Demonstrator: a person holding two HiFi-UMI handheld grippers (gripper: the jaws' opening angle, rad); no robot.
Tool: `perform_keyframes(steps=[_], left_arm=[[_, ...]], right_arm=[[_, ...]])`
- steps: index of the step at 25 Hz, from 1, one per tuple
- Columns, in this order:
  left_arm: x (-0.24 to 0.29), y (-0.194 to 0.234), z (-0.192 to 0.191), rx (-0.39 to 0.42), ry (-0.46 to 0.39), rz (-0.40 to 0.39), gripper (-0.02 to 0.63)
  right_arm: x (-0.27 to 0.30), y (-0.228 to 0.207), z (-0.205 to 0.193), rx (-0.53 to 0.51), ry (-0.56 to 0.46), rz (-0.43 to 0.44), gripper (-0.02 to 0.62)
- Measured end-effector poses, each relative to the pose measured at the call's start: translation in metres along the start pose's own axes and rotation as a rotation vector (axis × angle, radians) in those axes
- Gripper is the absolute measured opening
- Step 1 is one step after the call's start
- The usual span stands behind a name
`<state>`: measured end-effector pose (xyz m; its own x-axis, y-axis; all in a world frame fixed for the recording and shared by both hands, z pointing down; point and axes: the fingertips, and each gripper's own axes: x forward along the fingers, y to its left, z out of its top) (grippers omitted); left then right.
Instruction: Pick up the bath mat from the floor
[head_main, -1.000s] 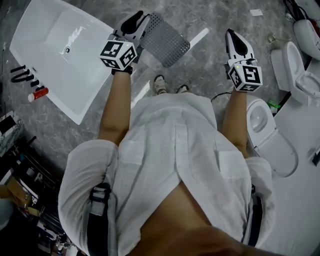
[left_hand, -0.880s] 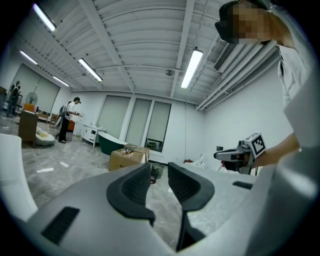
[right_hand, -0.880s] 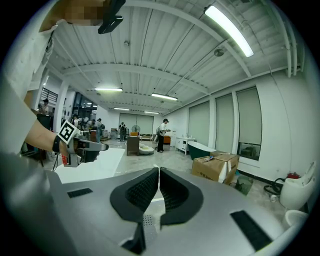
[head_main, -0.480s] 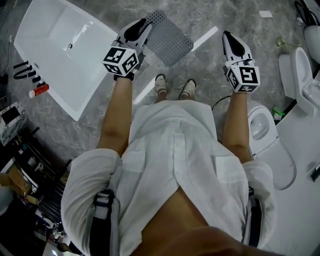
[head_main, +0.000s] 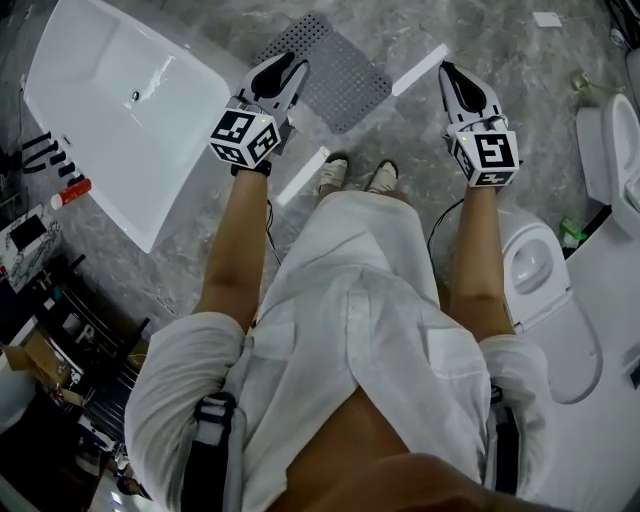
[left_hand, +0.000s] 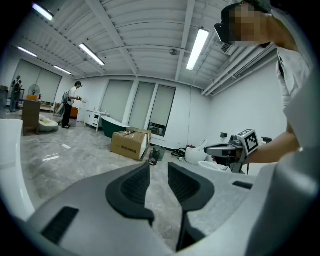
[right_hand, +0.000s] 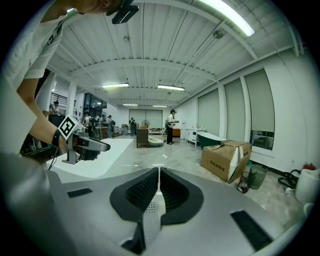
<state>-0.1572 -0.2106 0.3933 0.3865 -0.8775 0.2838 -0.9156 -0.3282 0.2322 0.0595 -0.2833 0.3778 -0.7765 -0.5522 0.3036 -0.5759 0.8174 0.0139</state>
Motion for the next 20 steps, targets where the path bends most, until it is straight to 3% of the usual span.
perform_keyframes(steps=[8, 20], left_arm=[[0.057, 0.027, -0.100, 0.042, 0.089, -0.045, 0.117], [0.164, 0.059, -0.255, 0.064, 0.153, -0.100, 0.121]], right_arm=[[0.038, -0.010, -0.085, 0.044, -0.042, -0.018, 0.031], [0.095, -0.055, -0.226, 0.085, -0.113, -0.069, 0.032]])
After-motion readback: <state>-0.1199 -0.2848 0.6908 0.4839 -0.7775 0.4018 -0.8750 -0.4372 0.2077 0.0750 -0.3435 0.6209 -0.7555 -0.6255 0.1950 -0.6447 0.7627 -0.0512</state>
